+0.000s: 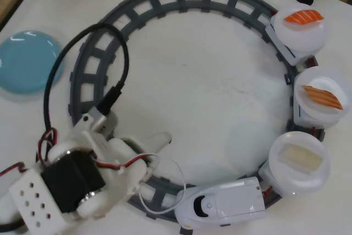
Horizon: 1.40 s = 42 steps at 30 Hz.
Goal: Pick up the sushi from the Shinkansen and put it on the blue dish
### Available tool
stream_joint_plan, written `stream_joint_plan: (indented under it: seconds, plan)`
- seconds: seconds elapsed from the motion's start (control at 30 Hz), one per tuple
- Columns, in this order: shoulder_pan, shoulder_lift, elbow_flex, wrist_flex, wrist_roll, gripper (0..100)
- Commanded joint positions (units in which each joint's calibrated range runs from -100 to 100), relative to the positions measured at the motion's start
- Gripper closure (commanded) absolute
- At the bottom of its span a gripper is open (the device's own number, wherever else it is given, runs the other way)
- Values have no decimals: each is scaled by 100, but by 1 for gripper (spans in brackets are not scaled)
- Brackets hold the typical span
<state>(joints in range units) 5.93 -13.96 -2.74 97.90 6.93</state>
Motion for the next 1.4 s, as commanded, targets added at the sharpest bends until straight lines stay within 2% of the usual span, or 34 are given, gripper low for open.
stream_joint_plan:
  seconds: [0.0, 0.1, 0.3, 0.5, 0.73, 0.93, 1.17, 1.27, 1.37]
  plan:
    - [437, -110, 58, -350, -92, 63]
    - [649, -93, 509, -801, -13, 63]
    - [1071, -193, 1717, -894, 761, 63]
    - [1890, -110, 1311, -1251, 531, 63]
    - [1819, 56, 635, -1234, 452, 63]
    - [1907, 1491, -808, -962, 457, 63]
    - [2031, 3482, -3937, 125, 447, 63]
    - [2039, 3889, -4856, 142, 447, 63]
    - [1951, 3839, -5010, 142, 478, 63]
